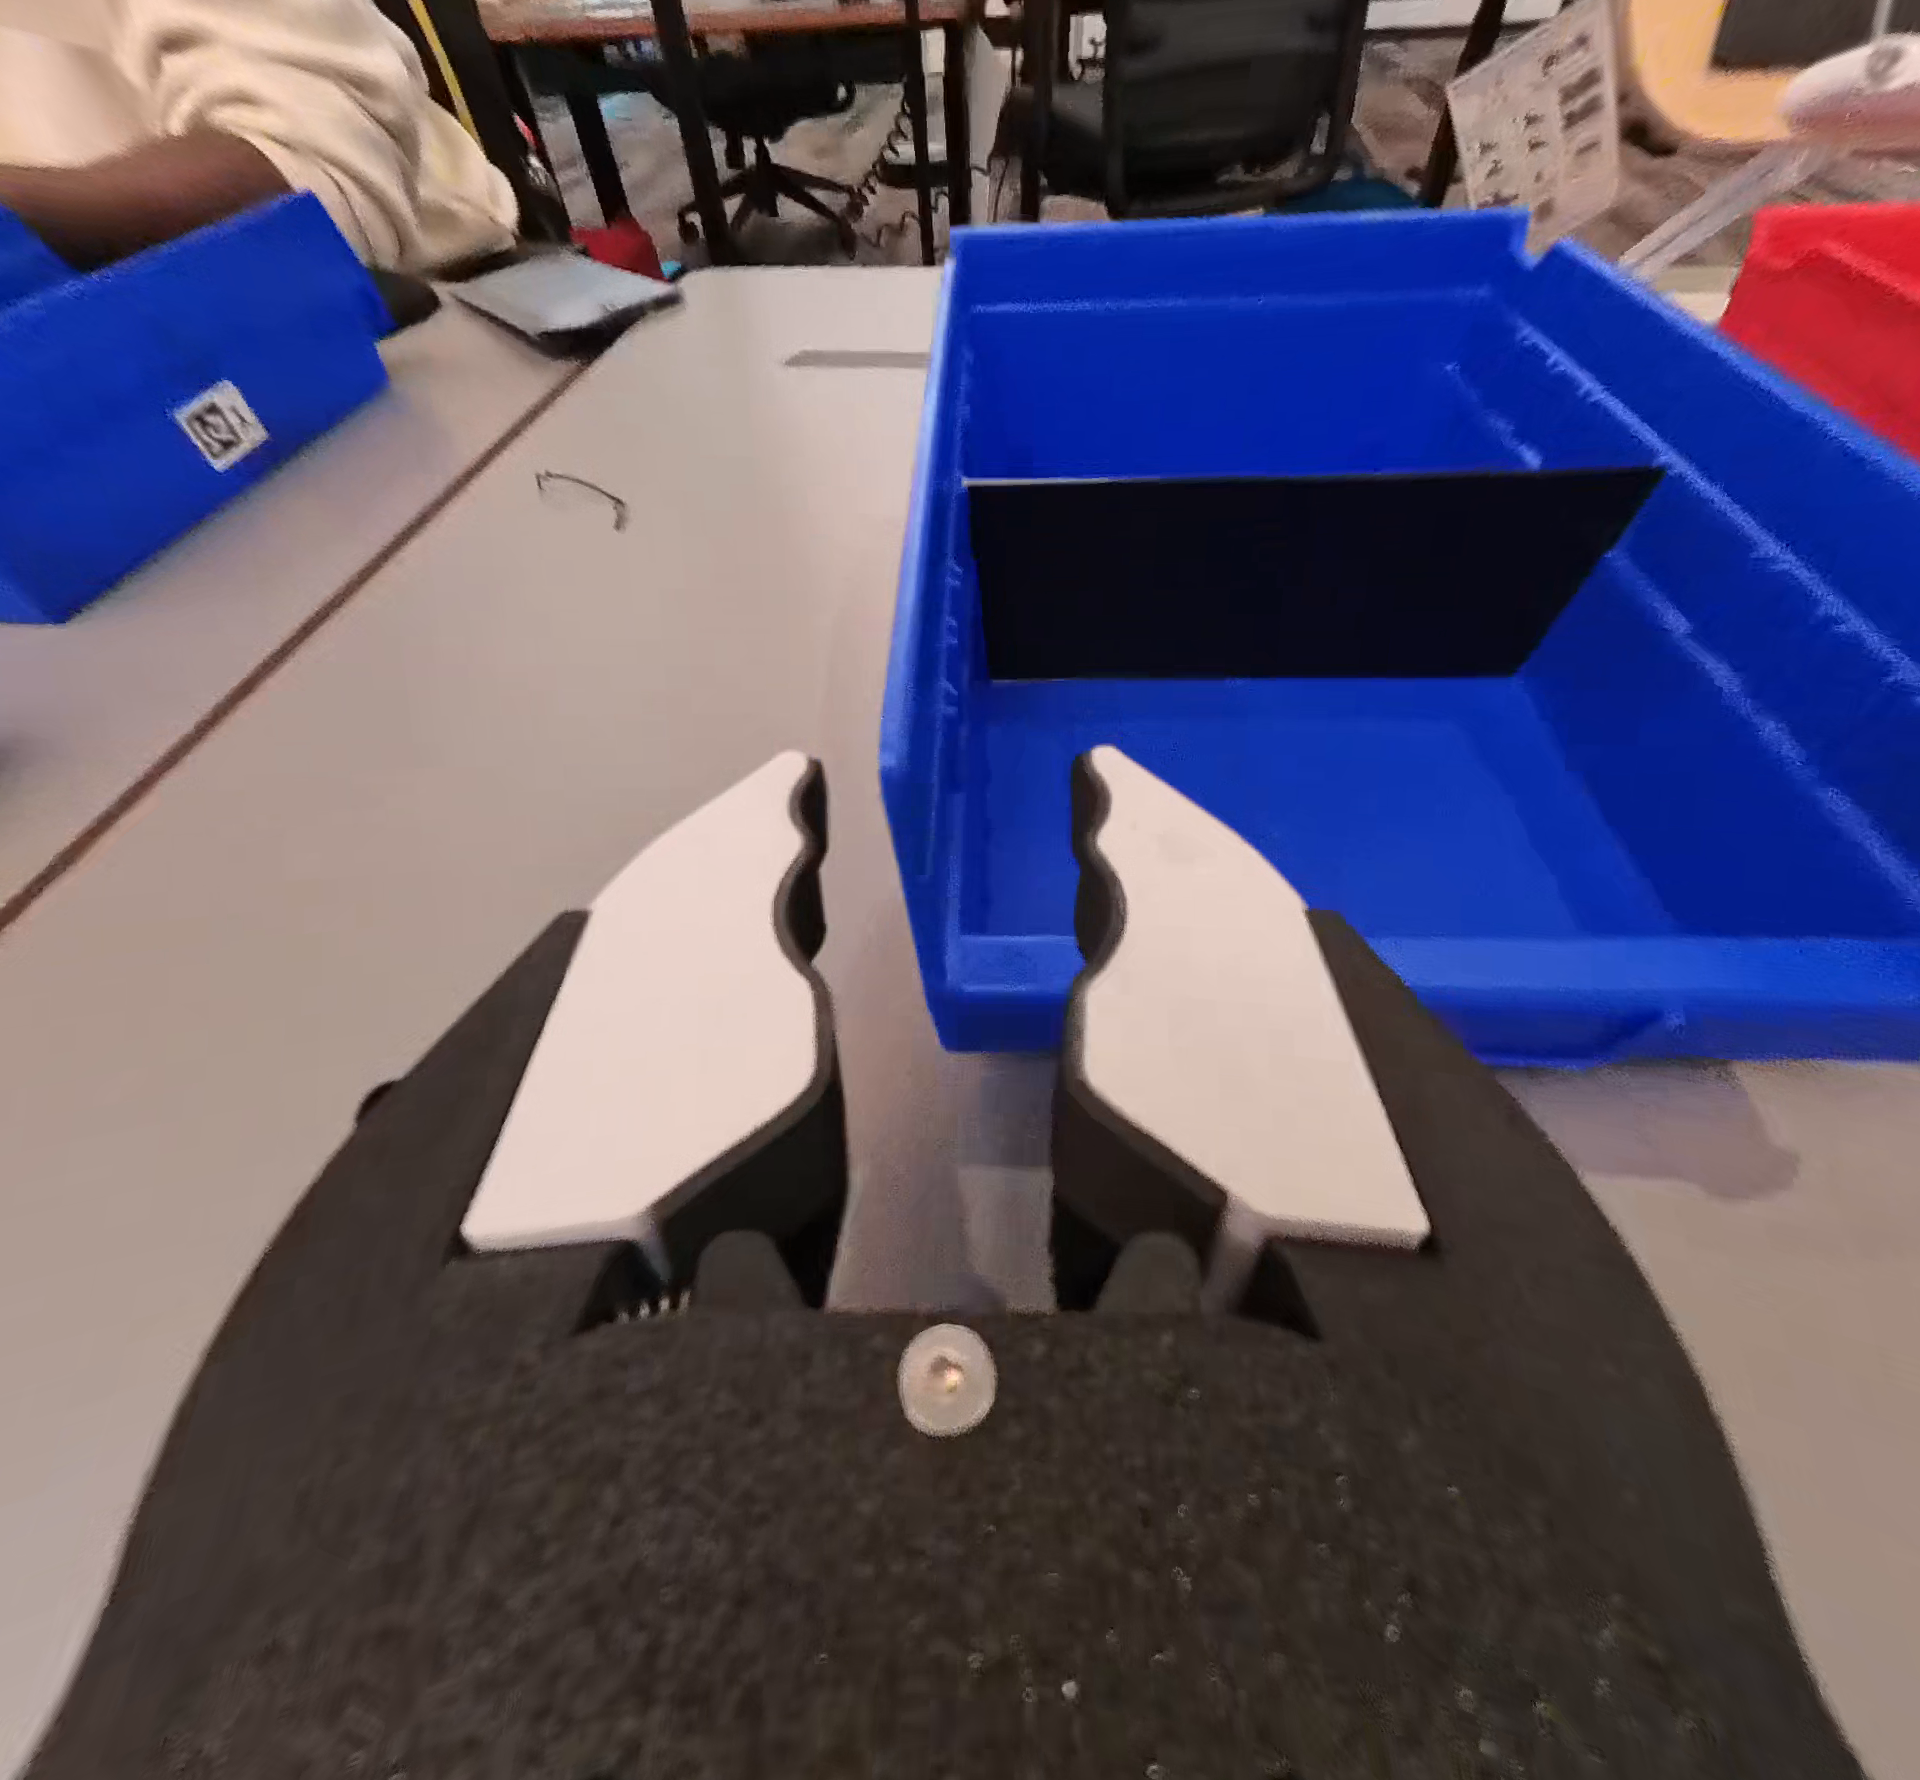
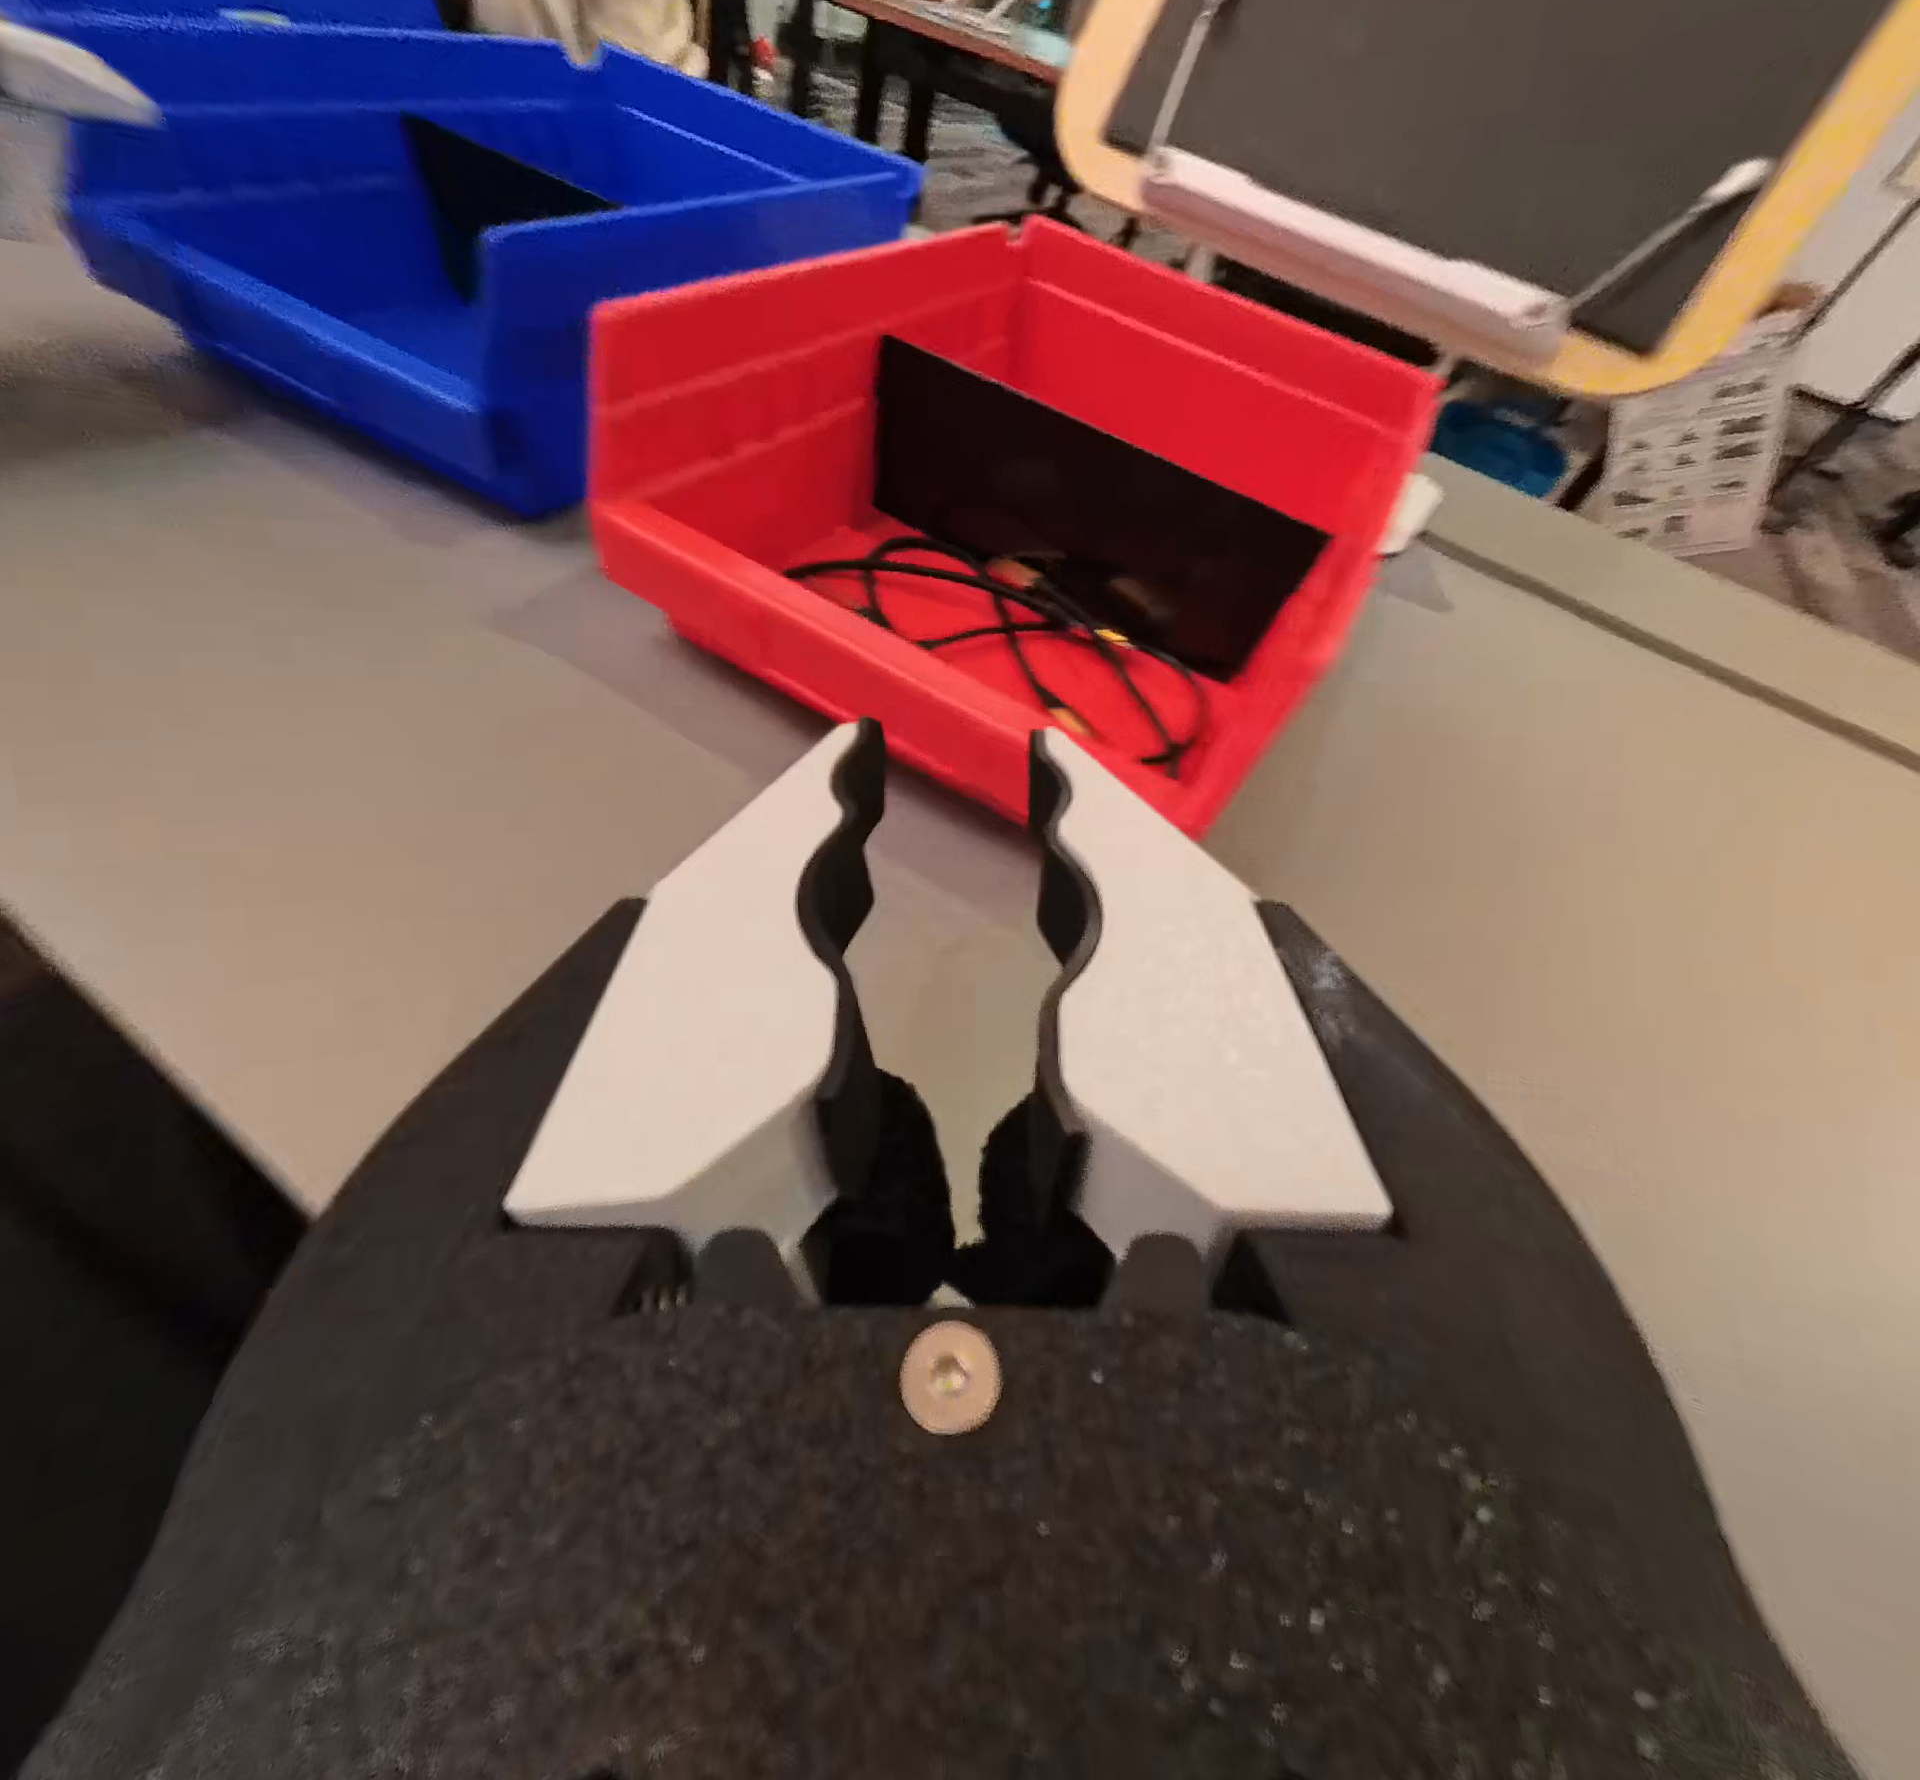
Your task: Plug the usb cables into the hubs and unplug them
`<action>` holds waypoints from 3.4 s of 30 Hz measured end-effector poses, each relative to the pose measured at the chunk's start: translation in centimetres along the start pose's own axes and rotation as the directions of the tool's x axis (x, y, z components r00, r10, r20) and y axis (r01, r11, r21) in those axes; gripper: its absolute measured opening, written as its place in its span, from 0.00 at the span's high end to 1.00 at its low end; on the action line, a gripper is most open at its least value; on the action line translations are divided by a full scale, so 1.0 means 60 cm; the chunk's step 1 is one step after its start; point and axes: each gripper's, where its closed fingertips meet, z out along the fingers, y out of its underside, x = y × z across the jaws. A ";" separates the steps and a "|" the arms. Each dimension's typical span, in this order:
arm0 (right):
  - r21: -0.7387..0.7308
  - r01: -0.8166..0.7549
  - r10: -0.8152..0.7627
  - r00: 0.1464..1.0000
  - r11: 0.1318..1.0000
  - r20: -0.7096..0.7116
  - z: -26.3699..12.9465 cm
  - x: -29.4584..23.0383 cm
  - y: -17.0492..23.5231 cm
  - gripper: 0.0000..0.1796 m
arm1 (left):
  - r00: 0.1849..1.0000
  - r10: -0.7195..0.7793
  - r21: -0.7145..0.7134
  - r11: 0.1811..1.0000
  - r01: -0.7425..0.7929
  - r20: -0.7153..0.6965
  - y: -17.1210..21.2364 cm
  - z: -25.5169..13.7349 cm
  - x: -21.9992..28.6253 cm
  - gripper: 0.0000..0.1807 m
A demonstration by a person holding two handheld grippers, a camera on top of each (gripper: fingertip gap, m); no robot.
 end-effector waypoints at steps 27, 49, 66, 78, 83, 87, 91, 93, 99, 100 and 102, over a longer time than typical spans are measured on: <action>-0.081 -0.204 0.199 0.978 0.976 -0.068 0.263 -0.237 -0.087 0.98 | 0.997 0.023 -0.119 0.992 -0.031 -0.071 0.064 -0.122 0.025 0.97; 0.309 -0.219 0.270 0.954 0.926 -0.132 0.007 0.180 -0.269 0.97 | 0.965 0.241 0.415 0.892 -0.178 -0.104 -0.296 -0.209 0.400 0.97; 0.085 -0.447 0.428 0.759 0.890 -0.490 -0.210 0.557 0.185 0.98 | 0.826 0.242 0.154 0.970 -0.189 -0.509 -0.021 -0.131 0.976 0.96; -0.020 -0.454 0.380 0.768 0.891 -0.516 -0.171 0.569 0.209 0.97 | 0.726 0.284 0.030 0.939 -0.342 -0.626 0.023 -0.129 0.975 0.91; 0.022 -0.390 0.327 0.740 0.921 -0.587 -0.207 0.583 0.182 0.88 | 0.678 0.241 0.083 0.963 -0.258 -0.695 -0.030 -0.188 0.916 0.91; 0.088 -0.259 0.251 0.709 0.962 -0.660 -0.247 0.569 0.111 0.84 | 0.746 0.287 0.200 0.957 -0.208 -0.601 -0.094 -0.204 0.765 0.88; 0.187 -0.123 0.205 0.826 0.975 -0.525 -0.204 0.451 -0.006 0.84 | 0.871 0.290 0.234 0.949 -0.209 -0.397 -0.113 -0.170 0.577 0.84; 0.177 -0.131 0.188 0.916 0.975 -0.354 -0.136 0.344 -0.039 0.81 | 0.915 0.279 0.211 0.952 -0.223 -0.293 -0.097 -0.142 0.504 0.82; 0.015 -0.242 0.241 0.957 0.970 -0.163 0.046 0.130 -0.009 0.74 | 0.926 0.236 0.054 0.972 -0.231 -0.295 -0.011 -0.061 0.462 0.75; -0.012 -0.251 0.245 0.952 0.968 -0.185 0.067 0.125 0.001 0.73 | 0.928 0.239 0.039 0.971 -0.238 -0.286 -0.009 -0.049 0.460 0.76; -0.094 -0.307 0.272 0.922 0.947 -0.277 0.106 0.134 0.033 0.78 | 0.939 0.219 -0.001 0.974 -0.228 -0.267 -0.006 -0.030 0.451 0.83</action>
